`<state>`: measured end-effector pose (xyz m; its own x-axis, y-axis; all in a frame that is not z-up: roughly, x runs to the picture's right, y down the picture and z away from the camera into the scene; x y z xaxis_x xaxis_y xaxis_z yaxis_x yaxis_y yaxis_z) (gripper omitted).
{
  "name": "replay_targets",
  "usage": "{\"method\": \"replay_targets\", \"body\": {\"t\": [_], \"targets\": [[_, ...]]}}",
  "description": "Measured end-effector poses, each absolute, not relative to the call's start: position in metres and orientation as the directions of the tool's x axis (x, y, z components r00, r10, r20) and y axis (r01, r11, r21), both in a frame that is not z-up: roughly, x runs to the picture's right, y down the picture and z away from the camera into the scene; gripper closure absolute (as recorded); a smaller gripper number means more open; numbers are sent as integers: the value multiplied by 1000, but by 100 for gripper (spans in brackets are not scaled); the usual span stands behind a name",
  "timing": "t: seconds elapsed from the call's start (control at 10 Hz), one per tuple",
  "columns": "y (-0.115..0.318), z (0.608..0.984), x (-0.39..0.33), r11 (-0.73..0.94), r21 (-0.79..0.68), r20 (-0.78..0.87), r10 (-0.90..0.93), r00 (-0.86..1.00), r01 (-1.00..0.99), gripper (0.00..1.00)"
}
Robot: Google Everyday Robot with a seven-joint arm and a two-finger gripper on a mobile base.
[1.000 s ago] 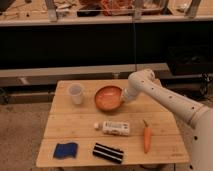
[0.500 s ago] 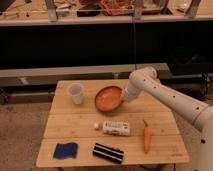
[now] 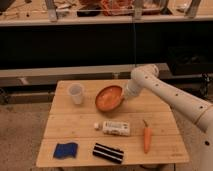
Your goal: Pick up the ceramic bowl
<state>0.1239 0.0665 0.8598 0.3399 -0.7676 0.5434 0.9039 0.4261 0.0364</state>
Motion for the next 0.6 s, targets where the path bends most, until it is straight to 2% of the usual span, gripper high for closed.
{"method": "replay_targets", "body": {"t": [0.6], "targets": [[58, 842, 126, 400, 46, 549, -776, 312, 915, 100]]}}
